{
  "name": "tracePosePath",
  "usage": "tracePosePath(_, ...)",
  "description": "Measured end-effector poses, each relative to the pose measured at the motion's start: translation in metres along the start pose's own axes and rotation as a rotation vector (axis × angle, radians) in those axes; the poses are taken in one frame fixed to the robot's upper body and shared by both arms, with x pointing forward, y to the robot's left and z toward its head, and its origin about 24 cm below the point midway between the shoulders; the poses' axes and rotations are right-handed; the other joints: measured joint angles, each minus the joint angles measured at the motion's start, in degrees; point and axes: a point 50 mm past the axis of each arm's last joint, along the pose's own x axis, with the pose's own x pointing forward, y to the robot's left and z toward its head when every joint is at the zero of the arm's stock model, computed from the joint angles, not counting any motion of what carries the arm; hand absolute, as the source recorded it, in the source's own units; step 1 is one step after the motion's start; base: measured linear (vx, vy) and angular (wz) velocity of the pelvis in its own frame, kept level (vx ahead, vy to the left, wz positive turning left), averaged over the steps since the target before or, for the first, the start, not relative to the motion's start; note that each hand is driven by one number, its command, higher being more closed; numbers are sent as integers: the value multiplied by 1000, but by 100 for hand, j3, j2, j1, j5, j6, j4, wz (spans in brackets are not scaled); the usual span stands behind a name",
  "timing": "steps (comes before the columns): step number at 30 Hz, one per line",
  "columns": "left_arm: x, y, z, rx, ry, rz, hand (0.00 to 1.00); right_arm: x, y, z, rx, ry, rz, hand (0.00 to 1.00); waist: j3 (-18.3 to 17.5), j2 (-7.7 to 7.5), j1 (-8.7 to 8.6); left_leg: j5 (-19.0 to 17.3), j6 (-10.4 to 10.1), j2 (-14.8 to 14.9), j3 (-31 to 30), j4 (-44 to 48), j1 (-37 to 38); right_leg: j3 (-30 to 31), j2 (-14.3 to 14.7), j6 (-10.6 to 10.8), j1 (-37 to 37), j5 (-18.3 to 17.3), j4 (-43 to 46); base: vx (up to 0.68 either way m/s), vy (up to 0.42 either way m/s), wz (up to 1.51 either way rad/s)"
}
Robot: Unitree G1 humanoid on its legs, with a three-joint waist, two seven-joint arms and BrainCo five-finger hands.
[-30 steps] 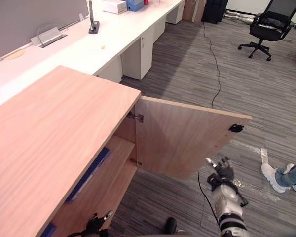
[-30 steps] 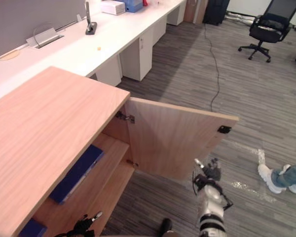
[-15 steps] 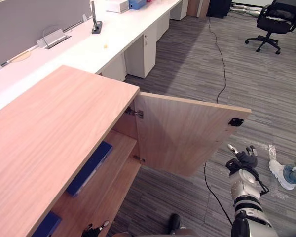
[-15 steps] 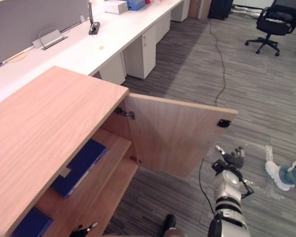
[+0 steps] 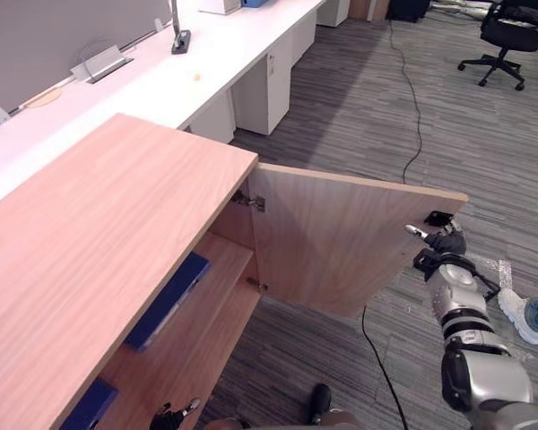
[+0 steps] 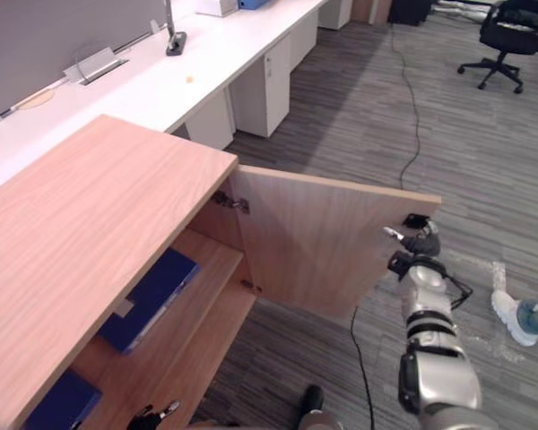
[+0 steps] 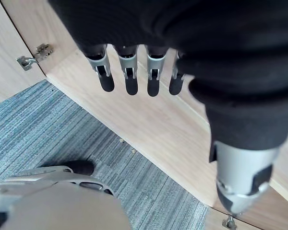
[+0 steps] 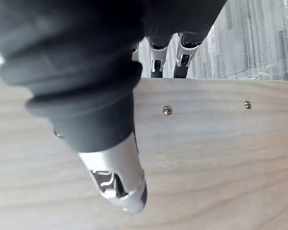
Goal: Walk over to the cabinet, pick up the folder, carry it to the office cabinet, place the folder inside the office cabinet, then close the office cabinet door
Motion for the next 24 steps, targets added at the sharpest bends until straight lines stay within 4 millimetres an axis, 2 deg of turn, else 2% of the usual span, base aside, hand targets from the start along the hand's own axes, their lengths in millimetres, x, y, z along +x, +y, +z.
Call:
tracePosePath(5,-1,0,-3,14,4,-11,0,4,6,12,-98,-11,58,0,58,20,-27,19,-16,15,-16,18,-51,-25,11,-16,-8,11,0,-44,-13,1)
tracePosePath(9,-1,0,-5,17,7,-26,0,9,12,32,-94,-50,115,0,161,23,-57,22,-16,62,-23,52,-95,-31,50,-25,-27,13,-1,-73,-27,-1)
tracePosePath(16,-2,6,-7,44,9,-29,0,7,27,47,-134,-105,226,0,166,23,-130,19,-48,226,-18,112,-164,-10,214,-108,-84,-73,-1,-24,-30,-3)
tracePosePath(18,-2,6,-7,52,4,-29,0,-1,31,59,-296,-196,286,0,168,24,-198,29,-96,295,13,119,-216,17,285,-131,-155,-86,0,0,-30,-9)
tracePosePath(23,-1,10,-5,85,-12,-25,0,-28,42,53,-582,-273,485,0,155,27,-420,24,-178,479,158,103,-179,159,492,-230,-198,-160,1,26,-34,-18)
tracePosePath(24,-1,10,-4,93,-13,-24,0,-32,43,51,-612,-274,519,0,150,22,-420,23,-192,504,189,103,-178,192,521,-240,-217,-168,2,33,-42,-29)
